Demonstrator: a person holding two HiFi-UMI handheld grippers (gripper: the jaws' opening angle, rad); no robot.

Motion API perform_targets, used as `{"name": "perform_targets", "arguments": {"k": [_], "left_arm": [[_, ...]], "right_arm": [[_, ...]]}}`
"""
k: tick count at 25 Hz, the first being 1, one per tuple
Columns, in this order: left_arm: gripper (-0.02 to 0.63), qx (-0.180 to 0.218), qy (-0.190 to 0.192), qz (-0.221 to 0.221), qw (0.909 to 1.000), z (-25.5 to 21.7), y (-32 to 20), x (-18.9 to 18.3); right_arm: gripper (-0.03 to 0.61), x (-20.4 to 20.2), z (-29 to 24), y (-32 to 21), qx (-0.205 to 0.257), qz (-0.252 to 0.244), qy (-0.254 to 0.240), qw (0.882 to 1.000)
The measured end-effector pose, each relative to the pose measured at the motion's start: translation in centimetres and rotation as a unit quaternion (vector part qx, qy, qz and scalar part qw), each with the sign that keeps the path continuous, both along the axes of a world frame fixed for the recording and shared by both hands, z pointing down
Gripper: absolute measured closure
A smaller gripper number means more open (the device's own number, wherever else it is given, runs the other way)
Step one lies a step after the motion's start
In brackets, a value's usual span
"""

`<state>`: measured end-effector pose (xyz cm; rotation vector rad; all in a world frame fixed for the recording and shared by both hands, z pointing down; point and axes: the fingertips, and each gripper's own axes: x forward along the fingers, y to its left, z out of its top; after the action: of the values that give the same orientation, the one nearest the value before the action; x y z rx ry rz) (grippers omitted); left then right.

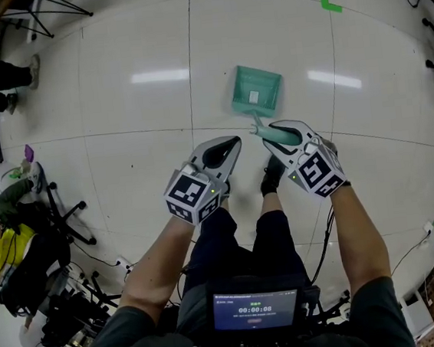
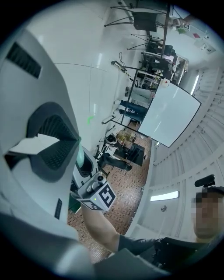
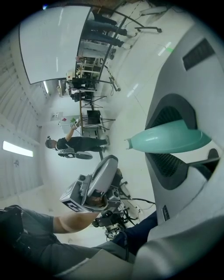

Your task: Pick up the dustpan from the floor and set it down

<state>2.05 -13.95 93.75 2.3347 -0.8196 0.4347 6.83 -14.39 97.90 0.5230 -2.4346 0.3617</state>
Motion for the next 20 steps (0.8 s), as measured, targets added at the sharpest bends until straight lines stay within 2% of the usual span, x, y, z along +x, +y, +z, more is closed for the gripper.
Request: {"name": "perform_targets", "arguments": {"k": [5, 13, 20], "left_arm": [[0.591, 0.030, 0.011, -0.007, 0.9995, -8.4, 0.3, -1.6], [0.591, 0.078, 0.039, -0.021, 0.9960, -27.5, 3.3, -5.0], [0.591, 0.143, 0.075, -0.034, 0.9863, -46.1, 8.3, -7.9]], "right_arm": [[0.433, -1.1, -8.6, 0.1, 0.018, 0.005, -0.028, 0.999], [0.433, -2.8, -30.7, 5.1, 0.051, -0.006, -0.088, 0.995], [0.433, -3.8, -49.6, 11.0, 0.097, -0.021, -0.109, 0.989]]}}
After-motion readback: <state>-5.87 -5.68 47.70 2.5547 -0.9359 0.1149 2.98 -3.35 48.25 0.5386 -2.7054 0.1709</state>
